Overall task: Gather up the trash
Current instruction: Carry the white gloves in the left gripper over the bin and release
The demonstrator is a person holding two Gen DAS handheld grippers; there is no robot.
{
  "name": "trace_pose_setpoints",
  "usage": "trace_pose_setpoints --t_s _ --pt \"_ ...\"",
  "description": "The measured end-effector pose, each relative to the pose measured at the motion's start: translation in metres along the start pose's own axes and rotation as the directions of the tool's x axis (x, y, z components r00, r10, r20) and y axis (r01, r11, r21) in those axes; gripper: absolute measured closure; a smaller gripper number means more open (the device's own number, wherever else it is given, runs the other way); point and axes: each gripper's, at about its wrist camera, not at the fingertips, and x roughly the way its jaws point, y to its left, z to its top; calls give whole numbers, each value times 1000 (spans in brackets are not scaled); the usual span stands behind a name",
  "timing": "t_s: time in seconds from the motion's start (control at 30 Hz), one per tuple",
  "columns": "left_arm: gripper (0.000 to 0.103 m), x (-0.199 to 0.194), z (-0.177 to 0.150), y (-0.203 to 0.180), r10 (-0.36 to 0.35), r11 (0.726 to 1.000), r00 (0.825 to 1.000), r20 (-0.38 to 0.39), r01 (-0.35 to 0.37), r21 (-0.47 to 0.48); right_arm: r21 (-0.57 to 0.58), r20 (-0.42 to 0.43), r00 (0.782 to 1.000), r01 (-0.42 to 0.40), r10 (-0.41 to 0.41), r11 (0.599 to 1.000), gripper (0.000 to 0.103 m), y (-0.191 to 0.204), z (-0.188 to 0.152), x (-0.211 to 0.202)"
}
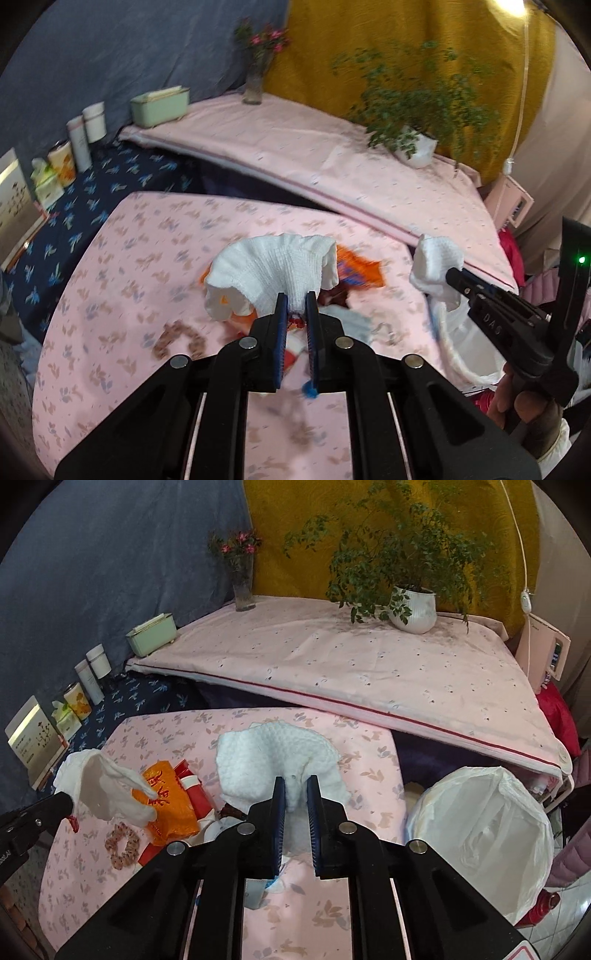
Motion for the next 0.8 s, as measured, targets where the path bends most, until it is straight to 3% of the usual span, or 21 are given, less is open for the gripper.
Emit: trace_pose_setpoints --t_s 0.33,0.8 --pt "93 10 22 -99 -92 987 995 27 88 134 89 37 996 79 -82 993 92 -70 3 -33" --pt "93 53 6 -221 -235 927 969 -77 247 281 232 3 982 185 -191 955 92 -170 -22 -46"
